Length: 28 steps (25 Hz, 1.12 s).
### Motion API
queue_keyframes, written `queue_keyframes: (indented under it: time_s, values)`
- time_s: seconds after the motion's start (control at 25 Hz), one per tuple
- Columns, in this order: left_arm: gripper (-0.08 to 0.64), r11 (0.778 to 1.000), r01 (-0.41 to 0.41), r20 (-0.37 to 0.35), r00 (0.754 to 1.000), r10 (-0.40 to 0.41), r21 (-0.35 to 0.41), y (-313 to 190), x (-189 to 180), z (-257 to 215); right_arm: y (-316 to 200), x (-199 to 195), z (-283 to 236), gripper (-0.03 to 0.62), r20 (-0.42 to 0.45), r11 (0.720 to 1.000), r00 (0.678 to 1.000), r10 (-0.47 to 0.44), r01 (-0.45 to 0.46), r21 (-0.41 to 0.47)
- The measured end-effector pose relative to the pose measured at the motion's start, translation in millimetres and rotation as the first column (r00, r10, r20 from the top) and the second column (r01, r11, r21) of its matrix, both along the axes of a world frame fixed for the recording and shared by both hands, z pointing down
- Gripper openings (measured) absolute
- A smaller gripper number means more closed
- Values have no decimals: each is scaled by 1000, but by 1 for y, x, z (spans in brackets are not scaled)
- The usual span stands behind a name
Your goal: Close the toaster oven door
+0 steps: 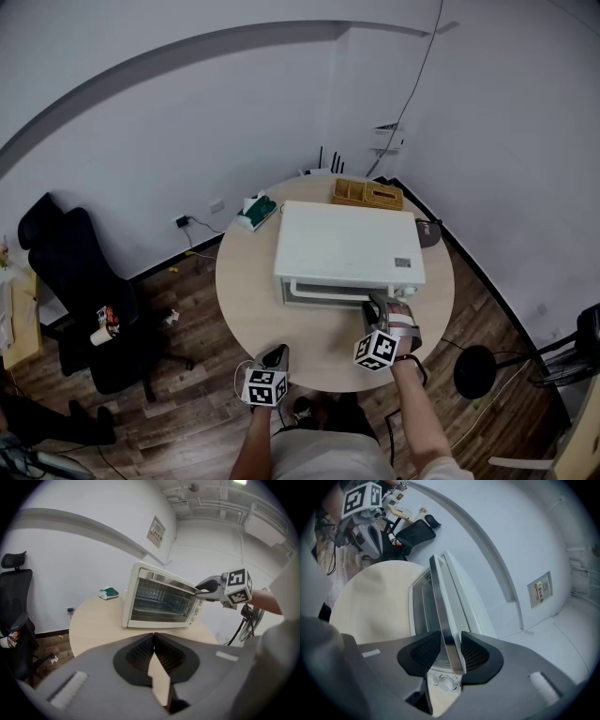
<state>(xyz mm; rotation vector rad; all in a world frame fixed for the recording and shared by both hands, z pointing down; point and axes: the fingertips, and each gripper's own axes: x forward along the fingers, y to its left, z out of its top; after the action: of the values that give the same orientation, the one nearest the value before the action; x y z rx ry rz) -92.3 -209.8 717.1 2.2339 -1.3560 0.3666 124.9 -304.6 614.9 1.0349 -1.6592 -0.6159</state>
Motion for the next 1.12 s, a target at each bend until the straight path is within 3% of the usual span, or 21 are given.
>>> queue_keyframes:
  time_s: [0.16,0.24,0.32,0.4,0.48,0.64,0.72,0.84,1.0,1.12]
  values:
    - [58,1000,-16,-14,1000,16,23,-8,10,-10,18,-4,-9,112,191,997,978,83,-83,-10]
    - [58,999,-30,-14,999,31,39,-12,16,-17,31,-5,-8,112,309,992,943,123,-115,-45]
    - [58,998,-40,-17,999,41,56,-16,19,-25,42,-7,-6,112,468,985,867,173,-145,-95]
    - [58,997,-44,-21,999,46,70,-20,21,-33,50,-10,-8,112,622,978,755,208,-160,-134]
    - [58,996,-43,-20,999,45,80,-23,22,-40,56,-12,-10,112,722,974,655,224,-163,-154]
    - [58,996,-44,-21,999,46,84,-27,30,-46,70,0,-1,112,809,960,519,277,-192,-206]
    - [58,996,-44,-17,999,45,83,-29,29,-46,75,0,6,112,831,954,471,296,-189,-232]
    - [58,995,-49,-20,999,51,81,-29,34,-49,79,1,14,112,841,947,438,318,-186,-261]
    - [58,994,-67,-23,997,69,90,-27,47,-55,82,3,14,112,866,940,369,338,-184,-288]
    - [58,992,-81,-21,996,84,98,-23,51,-57,85,2,15,112,873,940,353,337,-175,-291]
